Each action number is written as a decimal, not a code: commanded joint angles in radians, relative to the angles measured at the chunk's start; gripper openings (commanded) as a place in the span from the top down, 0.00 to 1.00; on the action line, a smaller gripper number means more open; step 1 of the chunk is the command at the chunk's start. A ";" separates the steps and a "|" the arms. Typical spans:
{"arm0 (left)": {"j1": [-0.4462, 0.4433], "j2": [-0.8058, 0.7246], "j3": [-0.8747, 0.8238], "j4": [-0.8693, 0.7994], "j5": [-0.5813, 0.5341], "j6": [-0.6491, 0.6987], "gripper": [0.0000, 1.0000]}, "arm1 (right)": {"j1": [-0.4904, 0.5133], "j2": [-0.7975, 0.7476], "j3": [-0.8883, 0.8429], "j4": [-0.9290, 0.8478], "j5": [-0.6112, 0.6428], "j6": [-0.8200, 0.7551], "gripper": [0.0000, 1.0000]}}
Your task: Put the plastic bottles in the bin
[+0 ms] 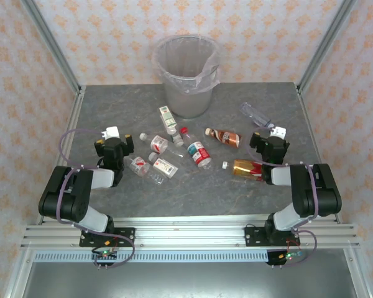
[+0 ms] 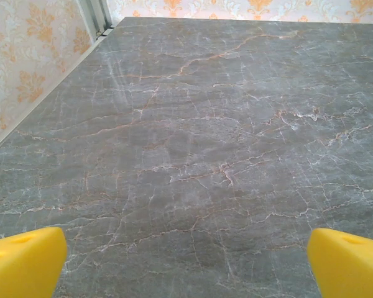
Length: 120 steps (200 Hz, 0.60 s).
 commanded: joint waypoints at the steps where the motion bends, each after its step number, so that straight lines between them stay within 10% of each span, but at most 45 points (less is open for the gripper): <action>1: 0.004 -0.010 0.000 0.030 -0.028 0.012 0.00 | 0.004 -0.005 -0.003 0.004 0.019 0.014 0.01; 120: 0.004 -0.010 0.001 0.028 -0.028 0.011 0.00 | 0.005 -0.004 0.006 -0.009 -0.022 -0.003 0.01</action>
